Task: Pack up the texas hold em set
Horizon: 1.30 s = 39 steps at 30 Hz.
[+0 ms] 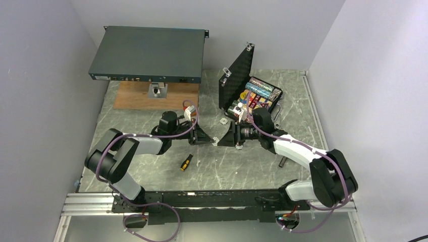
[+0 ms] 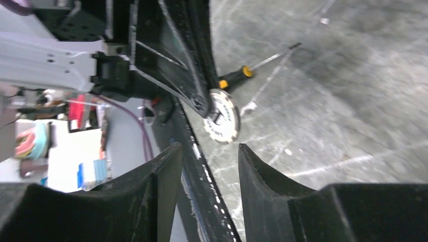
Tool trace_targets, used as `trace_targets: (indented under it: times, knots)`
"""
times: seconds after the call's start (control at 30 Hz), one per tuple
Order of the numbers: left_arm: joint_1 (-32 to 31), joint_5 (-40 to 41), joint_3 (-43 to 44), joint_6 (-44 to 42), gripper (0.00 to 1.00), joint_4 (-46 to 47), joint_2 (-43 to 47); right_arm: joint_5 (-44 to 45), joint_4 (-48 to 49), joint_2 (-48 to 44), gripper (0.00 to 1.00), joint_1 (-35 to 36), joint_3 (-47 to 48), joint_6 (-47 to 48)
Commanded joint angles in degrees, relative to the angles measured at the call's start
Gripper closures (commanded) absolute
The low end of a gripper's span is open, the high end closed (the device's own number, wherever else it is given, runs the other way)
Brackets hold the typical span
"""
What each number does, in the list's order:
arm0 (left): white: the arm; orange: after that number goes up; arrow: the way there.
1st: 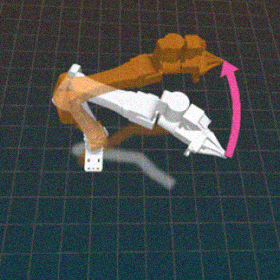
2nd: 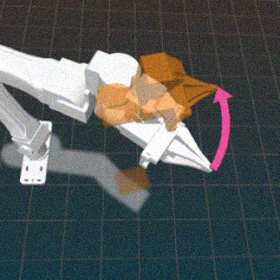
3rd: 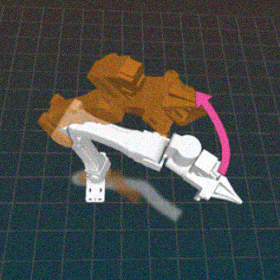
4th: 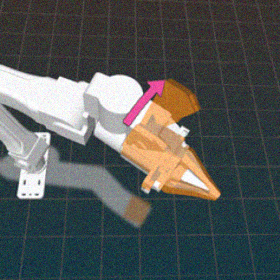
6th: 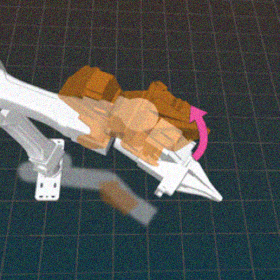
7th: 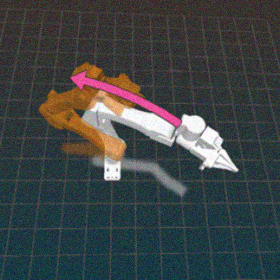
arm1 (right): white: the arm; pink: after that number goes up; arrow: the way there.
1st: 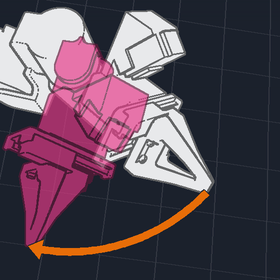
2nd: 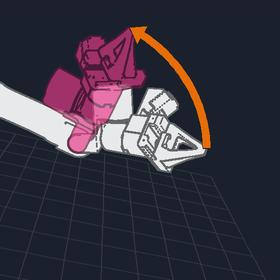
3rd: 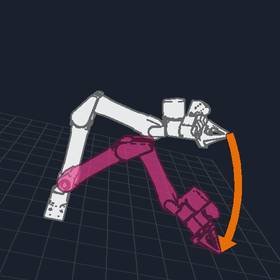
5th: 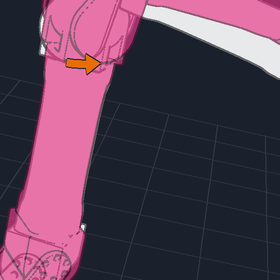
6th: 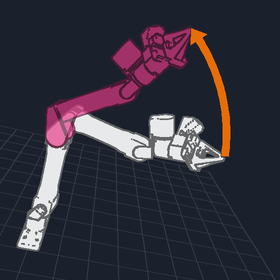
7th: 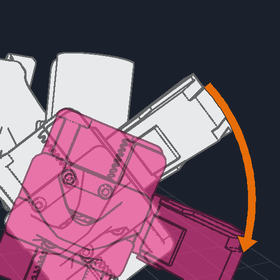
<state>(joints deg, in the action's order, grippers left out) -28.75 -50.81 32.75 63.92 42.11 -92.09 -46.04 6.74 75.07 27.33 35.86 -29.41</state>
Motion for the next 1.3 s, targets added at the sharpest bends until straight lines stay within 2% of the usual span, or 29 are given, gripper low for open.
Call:
trace_targets:
  times: [0.0,0.23,0.43,0.63,0.77,0.83,0.87,0.97,1.07,1.17,1.27]
  knots:
    - [-0.3,-2.6,-0.5,1.3,1.0,8.4,0.6,-12.3,16.9,2.3,0.54,-0.5,-1.3,-8.7]
    - [-0.6,-2.9,-1.2,1.6,1.0,9.3,1.9,-11.1,21.2,6.0,0.56,-0.5,-1.6,-11.6]
    - [-0.8,-2.5,-1.2,-0.9,1.0,5.4,4.5,-9.9,21.0,5.6,0.58,-1.8,-2.5,-12.0]
    - [-1.1,-2.4,-0.3,-2.6,1.0,2.4,5.5,-12.5,28.2,5.6,0.83,-2.0,-4.1,-16.1]
    - [-2.0,-2.3,0.6,-2.8,1.0,1.6,5.3,-12.4,30.9,5.3,0.97,-2.0,-4.9,-17.7]
    - [-2.3,-2.0,1.1,-3.7,1.0,-0.1,5.6,-12.2,32.4,4.9,1.0,-2.1,-5.4,-18.6]
    - [-2.4,-1.6,1.4,-4.6,0.93,-1.8,6.0,-11.9,32.3,4.6,1.0,-2.1,-5.5,-18.4]
    - [-2.3,1.6,1.9,-9.5,0.53,-10.5,9.4,-8.4,28.5,3.1,1.0,-3.1,-5.6,-17.0]
    - [-2.4,7.3,5.0,-17.3,0.29,-25.7,13.0,-0.5,18.7,1.0,1.0,-6.1,-5.1,-14.6]
    - [-2.3,15.3,8.5,-24.2,0.21,-39.9,15.7,15.0,2.4,-2.4,1.0,-9.5,-2.3,-10.5]
    - [-2.3,21.5,10.1,-27.8,0.2,-47.8,18.3,40.1,-13.7,-5.9,1.0,-10.8,4.2,-9.6]
